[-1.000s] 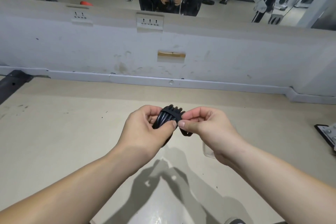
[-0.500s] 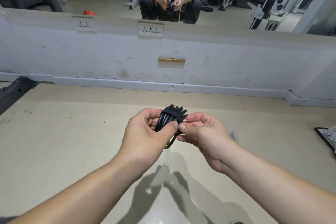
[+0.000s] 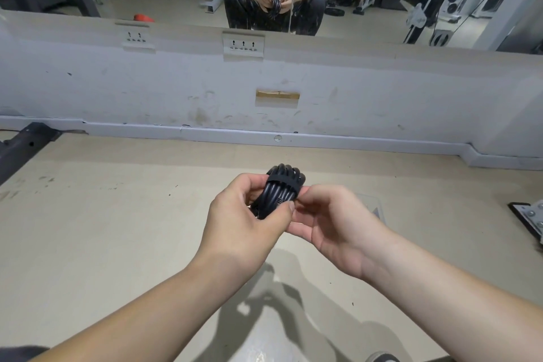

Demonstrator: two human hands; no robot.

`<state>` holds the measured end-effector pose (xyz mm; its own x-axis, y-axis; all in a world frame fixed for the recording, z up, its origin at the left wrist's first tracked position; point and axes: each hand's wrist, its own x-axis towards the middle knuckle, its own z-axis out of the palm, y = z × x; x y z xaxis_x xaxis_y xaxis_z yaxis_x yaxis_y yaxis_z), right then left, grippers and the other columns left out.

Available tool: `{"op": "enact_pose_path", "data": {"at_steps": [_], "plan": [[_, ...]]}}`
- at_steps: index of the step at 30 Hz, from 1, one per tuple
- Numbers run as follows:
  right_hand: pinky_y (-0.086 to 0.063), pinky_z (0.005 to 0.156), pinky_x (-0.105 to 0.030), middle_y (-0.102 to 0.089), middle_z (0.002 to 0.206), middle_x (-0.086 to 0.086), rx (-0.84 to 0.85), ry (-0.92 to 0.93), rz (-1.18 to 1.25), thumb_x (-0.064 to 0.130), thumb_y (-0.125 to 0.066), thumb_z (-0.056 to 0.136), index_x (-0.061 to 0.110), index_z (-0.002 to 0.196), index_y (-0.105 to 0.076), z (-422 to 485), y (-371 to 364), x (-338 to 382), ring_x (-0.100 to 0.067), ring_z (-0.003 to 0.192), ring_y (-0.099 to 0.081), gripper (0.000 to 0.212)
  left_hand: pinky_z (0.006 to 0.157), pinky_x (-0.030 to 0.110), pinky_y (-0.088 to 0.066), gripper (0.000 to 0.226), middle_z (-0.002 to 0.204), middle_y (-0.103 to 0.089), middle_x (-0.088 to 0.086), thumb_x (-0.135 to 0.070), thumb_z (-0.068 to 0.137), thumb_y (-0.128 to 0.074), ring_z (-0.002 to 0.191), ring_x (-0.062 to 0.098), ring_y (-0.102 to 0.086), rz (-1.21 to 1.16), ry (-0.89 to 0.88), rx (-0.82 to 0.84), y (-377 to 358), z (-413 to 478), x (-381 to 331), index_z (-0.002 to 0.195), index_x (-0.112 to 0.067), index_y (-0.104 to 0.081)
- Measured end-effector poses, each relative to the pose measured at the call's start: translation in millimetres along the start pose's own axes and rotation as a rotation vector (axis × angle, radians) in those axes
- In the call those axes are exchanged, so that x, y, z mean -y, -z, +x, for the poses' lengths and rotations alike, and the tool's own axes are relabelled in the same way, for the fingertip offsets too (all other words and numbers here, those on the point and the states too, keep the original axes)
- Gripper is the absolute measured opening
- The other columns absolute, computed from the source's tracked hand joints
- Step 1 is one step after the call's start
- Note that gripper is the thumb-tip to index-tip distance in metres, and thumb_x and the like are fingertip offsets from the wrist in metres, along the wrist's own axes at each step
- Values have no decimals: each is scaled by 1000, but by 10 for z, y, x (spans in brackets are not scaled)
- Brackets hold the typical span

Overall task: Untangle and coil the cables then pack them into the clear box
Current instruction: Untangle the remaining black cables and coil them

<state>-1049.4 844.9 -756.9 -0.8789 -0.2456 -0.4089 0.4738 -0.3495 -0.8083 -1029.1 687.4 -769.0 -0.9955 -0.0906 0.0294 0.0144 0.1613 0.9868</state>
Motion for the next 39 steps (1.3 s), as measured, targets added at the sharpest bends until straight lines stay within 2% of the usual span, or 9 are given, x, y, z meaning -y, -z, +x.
{"op": "enact_pose_path", "data": {"at_steps": [5, 12, 16, 19, 22, 27, 31, 35, 39], "plan": [[-61, 84, -39, -76, 111, -13, 68, -52, 97, 27, -69, 94, 8, 112, -79, -23, 0, 10, -22, 92, -75, 28, 77, 2, -45, 37, 100, -74, -26, -23, 81, -84, 97, -7, -67, 56, -63, -6, -37, -50, 27, 111, -40, -71], [-58, 86, -33, -77, 114, -8, -21, -24, -48, 32, -61, 100, 11, 114, -77, -8, 56, 1, -21, 107, -73, 29, 95, 24, -53, 30, 113, -66, -15, -15, 91, -77, 107, 7, -68, -70, -50, 49, -103, -63, 33, 117, -32, -74], [-53, 79, -33, -76, 91, -7, -10, 17, -104, 27, -59, 103, 12, 105, -77, -22, 43, -9, -17, 76, -73, 24, 75, 8, -50, 31, 100, -75, -19, -13, 100, -65, 91, -3, -69, -127, 26, 58, -47, -14, -21, 95, -40, -77], [-51, 74, -33, -75, 91, -8, -42, 64, -166, 27, -60, 102, 10, 110, -76, -20, 14, -52, -16, 70, -69, 25, 65, 9, -51, 29, 88, -79, -15, -13, 100, -66, 74, -2, -72, -149, 63, 42, -10, -4, -21, 94, -37, -80], [-53, 71, -34, -78, 96, -7, -97, 103, -219, 26, -64, 100, 24, 121, -69, -11, -32, -76, -18, 72, -70, 21, 61, 11, -51, 20, 88, -80, -8, -14, 98, -70, 72, 4, -73, -162, 106, -7, -9, 15, -1, 98, -30, -81], [-51, 74, -36, -79, 101, 2, -93, 132, -221, 23, -62, 102, 39, 141, -51, 18, -67, -84, -13, 76, -71, 44, 55, 10, -49, 10, 83, -81, -1, -18, 98, -70, 71, 7, -74, -234, 176, -14, 30, 57, -21, 103, -26, -69], [-45, 85, -38, -78, 107, 2, -59, 138, -266, 31, -68, 97, 43, 142, -50, 12, -68, -81, -18, 87, -70, 50, 51, 8, -48, 26, 82, -81, -5, -22, 92, -78, 70, 8, -76, -217, 203, -9, 43, 58, -37, 111, -26, -60], [-44, 85, -37, -78, 108, 2, -26, 166, -311, 25, -78, 89, 40, 149, -41, -15, -69, -71, -17, 89, -72, 72, 57, 11, -51, 34, 85, -81, -3, -26, 90, -80, 72, 10, -77, -220, 231, 21, 56, 79, -43, 116, -30, -59], [-41, 74, -32, -79, 103, 1, -28, 191, -351, 24, -86, 80, 40, 146, -46, -19, -39, -34, -13, 77, -69, 79, 78, 26, -52, 19, 85, -81, 4, -28, 89, -80, 73, 13, -74, -216, 273, 89, 104, 140, -21, 103, -18, -73]]}}
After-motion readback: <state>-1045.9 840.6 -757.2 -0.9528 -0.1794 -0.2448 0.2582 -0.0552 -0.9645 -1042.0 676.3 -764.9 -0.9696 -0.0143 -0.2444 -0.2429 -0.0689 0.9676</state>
